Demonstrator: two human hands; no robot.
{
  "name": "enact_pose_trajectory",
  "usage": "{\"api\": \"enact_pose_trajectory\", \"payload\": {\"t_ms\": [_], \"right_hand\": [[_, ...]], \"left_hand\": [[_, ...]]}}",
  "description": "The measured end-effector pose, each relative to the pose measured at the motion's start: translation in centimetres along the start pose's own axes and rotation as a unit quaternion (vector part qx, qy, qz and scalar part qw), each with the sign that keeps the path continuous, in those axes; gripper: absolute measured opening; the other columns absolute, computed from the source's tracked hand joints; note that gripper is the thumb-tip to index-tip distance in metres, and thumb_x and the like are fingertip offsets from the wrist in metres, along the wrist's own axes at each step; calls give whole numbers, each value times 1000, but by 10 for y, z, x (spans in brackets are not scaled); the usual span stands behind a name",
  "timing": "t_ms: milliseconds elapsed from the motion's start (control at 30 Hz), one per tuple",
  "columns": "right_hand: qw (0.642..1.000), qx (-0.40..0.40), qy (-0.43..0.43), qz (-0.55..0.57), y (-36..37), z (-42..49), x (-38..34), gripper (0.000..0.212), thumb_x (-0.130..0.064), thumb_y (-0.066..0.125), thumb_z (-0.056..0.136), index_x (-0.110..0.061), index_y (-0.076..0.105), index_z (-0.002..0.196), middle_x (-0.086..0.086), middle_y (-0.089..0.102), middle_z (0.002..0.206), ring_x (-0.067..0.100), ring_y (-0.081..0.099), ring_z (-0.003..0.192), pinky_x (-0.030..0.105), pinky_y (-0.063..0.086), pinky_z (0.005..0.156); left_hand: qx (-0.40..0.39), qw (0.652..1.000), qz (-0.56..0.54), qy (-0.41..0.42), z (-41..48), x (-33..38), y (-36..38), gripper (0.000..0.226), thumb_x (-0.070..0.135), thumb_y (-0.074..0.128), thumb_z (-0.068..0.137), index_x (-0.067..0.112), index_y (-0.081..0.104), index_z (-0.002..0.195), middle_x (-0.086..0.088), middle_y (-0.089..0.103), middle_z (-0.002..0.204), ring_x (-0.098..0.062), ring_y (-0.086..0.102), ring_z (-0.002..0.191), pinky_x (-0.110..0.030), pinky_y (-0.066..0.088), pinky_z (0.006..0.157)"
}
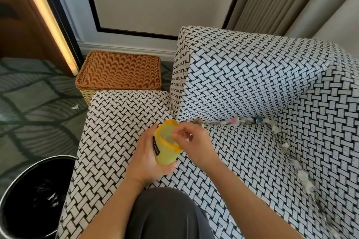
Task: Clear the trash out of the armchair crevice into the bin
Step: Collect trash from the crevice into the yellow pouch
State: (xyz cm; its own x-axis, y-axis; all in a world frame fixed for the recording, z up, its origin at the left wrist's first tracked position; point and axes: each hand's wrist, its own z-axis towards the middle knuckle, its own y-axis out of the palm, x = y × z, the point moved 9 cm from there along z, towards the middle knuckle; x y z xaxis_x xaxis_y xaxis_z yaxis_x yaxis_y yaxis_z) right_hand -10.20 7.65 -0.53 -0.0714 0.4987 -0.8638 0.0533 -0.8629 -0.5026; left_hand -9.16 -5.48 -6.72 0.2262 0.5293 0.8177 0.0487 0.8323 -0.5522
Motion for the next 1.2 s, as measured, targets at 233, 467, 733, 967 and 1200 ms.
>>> {"api": "enact_pose_trajectory", "payload": {"t_ms": [233,467,733,967,1200], "right_hand": [[972,157,160,-69,-67,11,80,14,-14,54,92,-12,65,100,-9,57,73,3,45,53,10,38,45],[920,95,240,-296,-89,33,111,28,-22,51,93,-17,60,119,17,42,130,15,59,76,28,52,64],[882,50,306,-356,-85,39,110,32,-36,49,93,-16,58,116,12,47,125,23,42,122,32,52,76],[882,124,300,-341,-88,39,121,24,-30,53,91,-17,62,110,12,49,127,25,43,127,35,53,74],[968,176,150,-103,-75,7,103,18,-22,54,93,-11,68,96,1,62,77,8,47,58,10,38,49]], "left_hand": [[4,1000,-7,0,2,-2,0,101,53,71,51,21,28,136,3,36,130,-16,38,124,-40,37,105],[1,1000,-4,3,2,-5,2,100,52,72,51,15,32,135,-1,38,131,-19,40,124,-45,40,103],[2,1000,0,8,3,-5,2,97,51,71,51,16,34,134,-1,40,128,-19,40,122,-44,40,103],[9,1000,-13,25,2,-1,0,91,47,74,52,20,36,131,3,41,124,-14,42,117,-35,41,100],[18,999,-17,34,2,2,-2,87,46,73,52,28,34,127,7,40,120,-11,42,113,-29,39,96]]}}
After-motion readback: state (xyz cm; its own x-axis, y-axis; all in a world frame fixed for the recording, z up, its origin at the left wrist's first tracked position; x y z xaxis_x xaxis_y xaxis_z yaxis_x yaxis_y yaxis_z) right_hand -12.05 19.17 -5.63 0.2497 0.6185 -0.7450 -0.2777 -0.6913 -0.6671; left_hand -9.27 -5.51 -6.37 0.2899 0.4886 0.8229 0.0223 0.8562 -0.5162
